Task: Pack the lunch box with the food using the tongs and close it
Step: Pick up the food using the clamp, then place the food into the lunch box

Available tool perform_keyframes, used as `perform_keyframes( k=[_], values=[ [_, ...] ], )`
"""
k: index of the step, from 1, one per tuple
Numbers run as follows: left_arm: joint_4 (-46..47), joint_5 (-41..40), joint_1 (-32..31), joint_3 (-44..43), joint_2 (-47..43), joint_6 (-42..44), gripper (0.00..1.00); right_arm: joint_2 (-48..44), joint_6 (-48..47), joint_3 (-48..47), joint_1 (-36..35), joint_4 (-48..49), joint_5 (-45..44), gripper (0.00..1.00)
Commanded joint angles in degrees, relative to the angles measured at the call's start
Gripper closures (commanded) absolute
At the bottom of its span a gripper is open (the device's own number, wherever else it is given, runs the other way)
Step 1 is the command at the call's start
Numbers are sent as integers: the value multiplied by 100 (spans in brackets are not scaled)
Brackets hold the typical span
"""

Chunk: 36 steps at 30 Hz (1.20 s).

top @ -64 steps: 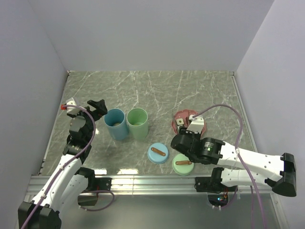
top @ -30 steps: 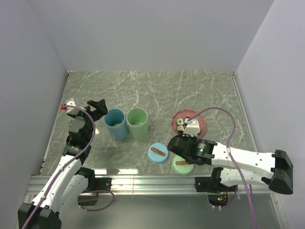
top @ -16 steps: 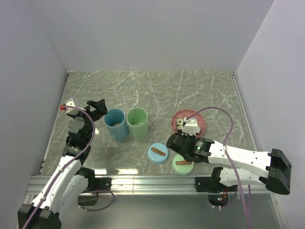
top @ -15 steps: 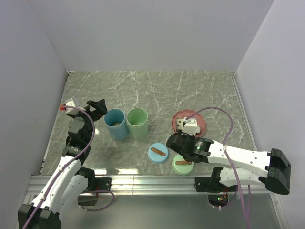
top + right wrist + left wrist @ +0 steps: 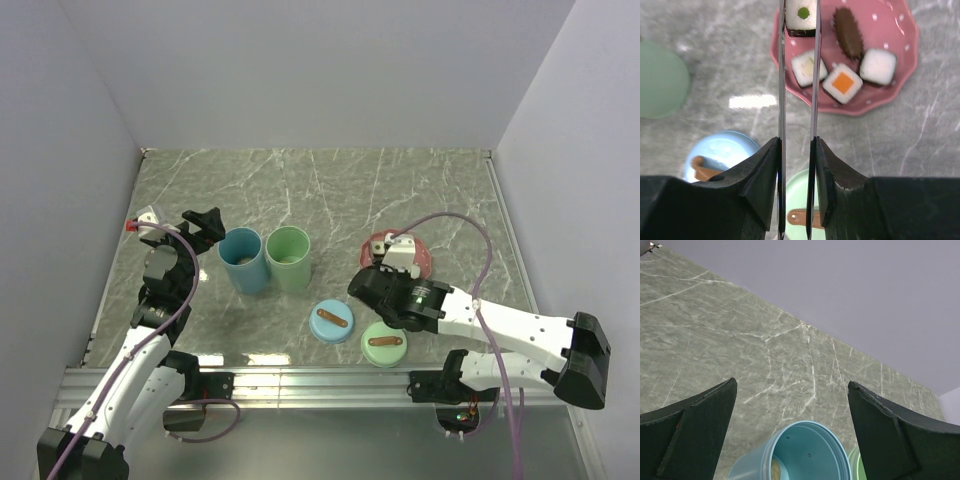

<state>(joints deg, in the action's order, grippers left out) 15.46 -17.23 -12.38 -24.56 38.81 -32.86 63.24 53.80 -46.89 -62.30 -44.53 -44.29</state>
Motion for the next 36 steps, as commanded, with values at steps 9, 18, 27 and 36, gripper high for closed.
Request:
perform_keyframes(
  k=[9, 18, 27, 36],
  values=[
    [141, 18, 34, 30, -57, -71, 0, -66, -1143, -1208, 43, 550, -677, 66],
    [80, -69, 34, 12, -49, -54, 1, 47, -2558, -1533, -10, 2009, 306, 70],
    [44, -157, 25, -23, -5, -36, 0, -92, -3191, -1560, -537, 2563, 948, 71],
    [88, -140, 34, -40, 83, -27, 0, -295, -3165, -1235, -950, 2520, 1028, 71]
  ],
)
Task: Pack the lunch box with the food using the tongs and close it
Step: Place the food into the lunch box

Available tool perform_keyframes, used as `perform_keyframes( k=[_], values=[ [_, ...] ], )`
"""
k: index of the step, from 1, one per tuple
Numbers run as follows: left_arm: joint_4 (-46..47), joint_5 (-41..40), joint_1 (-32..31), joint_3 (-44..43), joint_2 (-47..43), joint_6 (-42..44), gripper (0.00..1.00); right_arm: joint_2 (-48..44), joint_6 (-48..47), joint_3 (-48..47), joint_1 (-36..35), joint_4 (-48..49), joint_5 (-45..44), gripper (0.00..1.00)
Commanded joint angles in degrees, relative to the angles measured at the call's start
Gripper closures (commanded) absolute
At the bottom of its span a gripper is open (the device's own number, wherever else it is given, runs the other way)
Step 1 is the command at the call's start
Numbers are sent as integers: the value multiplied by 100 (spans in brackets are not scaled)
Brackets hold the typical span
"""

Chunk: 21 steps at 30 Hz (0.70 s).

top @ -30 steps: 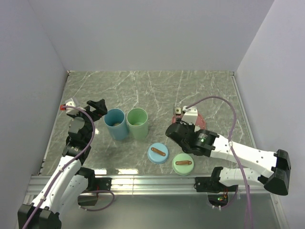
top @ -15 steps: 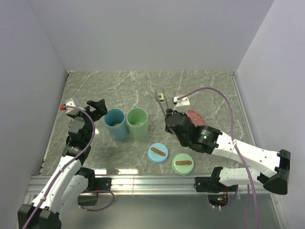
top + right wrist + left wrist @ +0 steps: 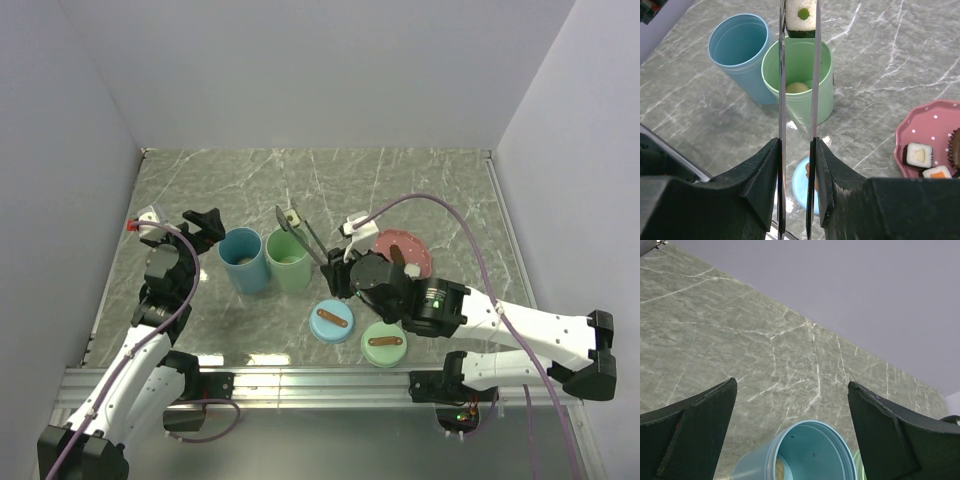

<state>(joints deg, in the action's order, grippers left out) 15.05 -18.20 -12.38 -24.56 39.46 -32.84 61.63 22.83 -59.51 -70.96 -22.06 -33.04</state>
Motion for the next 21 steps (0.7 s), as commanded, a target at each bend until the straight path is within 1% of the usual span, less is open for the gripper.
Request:
perform_keyframes(
  k=[1, 5, 7, 8, 13, 18, 21],
  values=[
    [130, -44, 34, -40, 26, -29, 1, -125, -33, 35, -128, 221, -124, 71],
    [147, -53, 34, -58, 79, -21, 1, -54, 2, 27, -217, 132, -194, 71],
    [156, -52, 25, -58, 88, -21, 1, -37, 11, 18, -252, 89, -229, 67],
    [156, -61, 34, -58, 88, -21, 1, -19, 20, 18, -252, 97, -221, 63],
    [156, -79, 34, -49, 62, -12, 1, -54, -24, 0, -287, 71, -212, 57],
    [139, -70, 34, -49, 70, -21, 1, -81, 2, 9, -305, 27, -247, 55],
    [112, -96, 34, -58, 62, -29, 1, -142, 177, 35, -305, -78, -536, 54]
  ],
)
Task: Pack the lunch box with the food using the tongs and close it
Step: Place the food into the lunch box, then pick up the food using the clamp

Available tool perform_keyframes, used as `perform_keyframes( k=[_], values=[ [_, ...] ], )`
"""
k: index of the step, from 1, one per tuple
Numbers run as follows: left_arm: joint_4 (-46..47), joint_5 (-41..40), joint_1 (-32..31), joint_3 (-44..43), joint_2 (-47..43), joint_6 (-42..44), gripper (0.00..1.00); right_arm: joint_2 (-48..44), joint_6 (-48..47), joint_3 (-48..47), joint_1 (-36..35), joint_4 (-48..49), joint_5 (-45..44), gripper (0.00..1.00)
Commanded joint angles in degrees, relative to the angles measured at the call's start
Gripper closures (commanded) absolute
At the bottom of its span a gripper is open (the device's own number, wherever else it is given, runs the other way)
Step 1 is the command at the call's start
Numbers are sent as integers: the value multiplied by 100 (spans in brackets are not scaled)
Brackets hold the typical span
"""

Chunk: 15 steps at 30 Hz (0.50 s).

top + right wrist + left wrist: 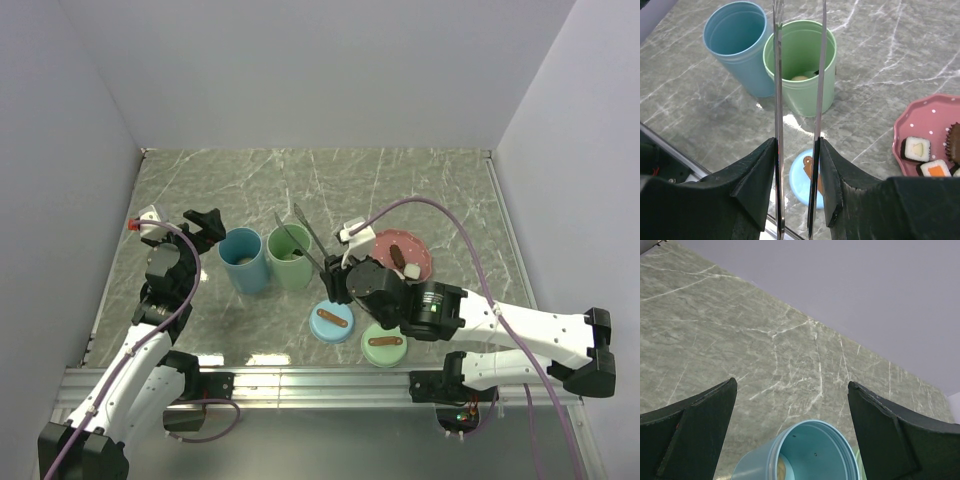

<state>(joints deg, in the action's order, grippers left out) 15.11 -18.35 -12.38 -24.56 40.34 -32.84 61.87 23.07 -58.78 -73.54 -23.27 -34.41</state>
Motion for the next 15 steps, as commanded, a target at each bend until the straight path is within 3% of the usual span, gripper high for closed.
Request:
perform_keyframes(
  k=[1, 5, 15],
  values=[
    [106, -81, 25, -58, -35, -29, 1, -218, 224, -28, -47, -11, -504, 54],
    [106, -99, 34, -32, -114, -47, 1, -482, 663, 95, -47, -397, -1180, 53],
    [132, -11, 34, 3, -96, -91, 0, -1212, 2217, 877, -38, -1443, -1551, 50]
  ],
)
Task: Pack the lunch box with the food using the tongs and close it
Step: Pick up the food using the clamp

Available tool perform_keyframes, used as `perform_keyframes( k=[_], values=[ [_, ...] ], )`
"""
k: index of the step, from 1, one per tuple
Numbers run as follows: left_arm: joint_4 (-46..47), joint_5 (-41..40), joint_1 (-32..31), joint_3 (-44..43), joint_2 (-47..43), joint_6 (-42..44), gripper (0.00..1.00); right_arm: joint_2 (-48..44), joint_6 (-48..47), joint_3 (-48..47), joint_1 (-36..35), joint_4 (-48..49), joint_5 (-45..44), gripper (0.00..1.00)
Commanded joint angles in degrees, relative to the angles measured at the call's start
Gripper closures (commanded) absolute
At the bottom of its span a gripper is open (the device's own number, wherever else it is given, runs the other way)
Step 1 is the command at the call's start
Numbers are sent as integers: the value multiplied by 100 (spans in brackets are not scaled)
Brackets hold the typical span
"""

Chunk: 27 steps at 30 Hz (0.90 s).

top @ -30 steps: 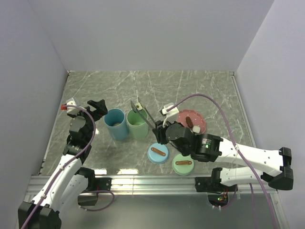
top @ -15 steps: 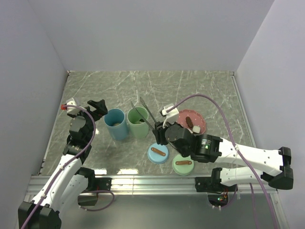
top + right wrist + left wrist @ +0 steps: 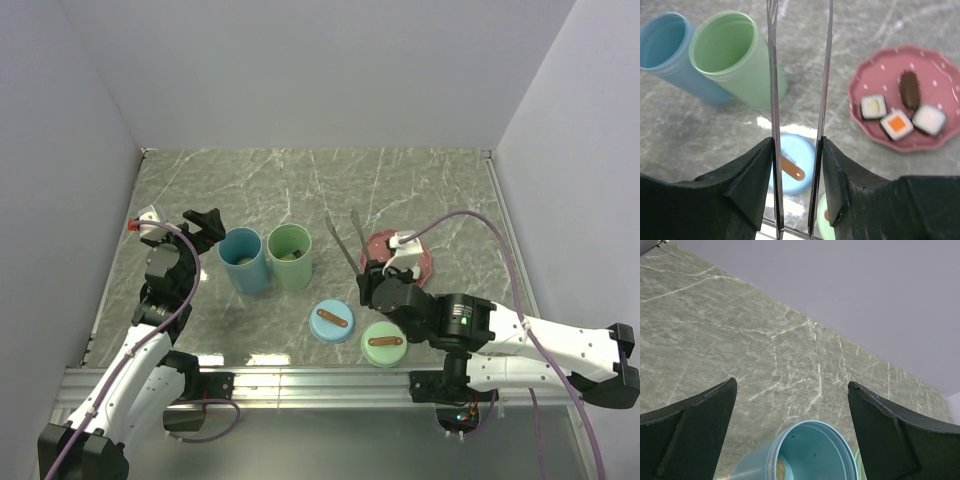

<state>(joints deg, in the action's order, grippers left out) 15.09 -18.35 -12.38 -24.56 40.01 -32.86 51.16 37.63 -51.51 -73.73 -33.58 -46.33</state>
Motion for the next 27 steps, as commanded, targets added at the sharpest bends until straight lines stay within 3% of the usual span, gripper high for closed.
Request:
perform_keyframes(
  k=[1, 11, 27],
  values=[
    [143, -11, 34, 3, -81, -89, 0, -167, 868, 193, -1, -482, -334, 50],
    [213, 138, 34, 47, -107, -115, 1, -44, 2749, 658, 26, -1897, -185, 49],
    [328, 262, 34, 91, -37, -124, 1, 106, 3462, 1055, 17, -2275, 106, 50]
  ],
)
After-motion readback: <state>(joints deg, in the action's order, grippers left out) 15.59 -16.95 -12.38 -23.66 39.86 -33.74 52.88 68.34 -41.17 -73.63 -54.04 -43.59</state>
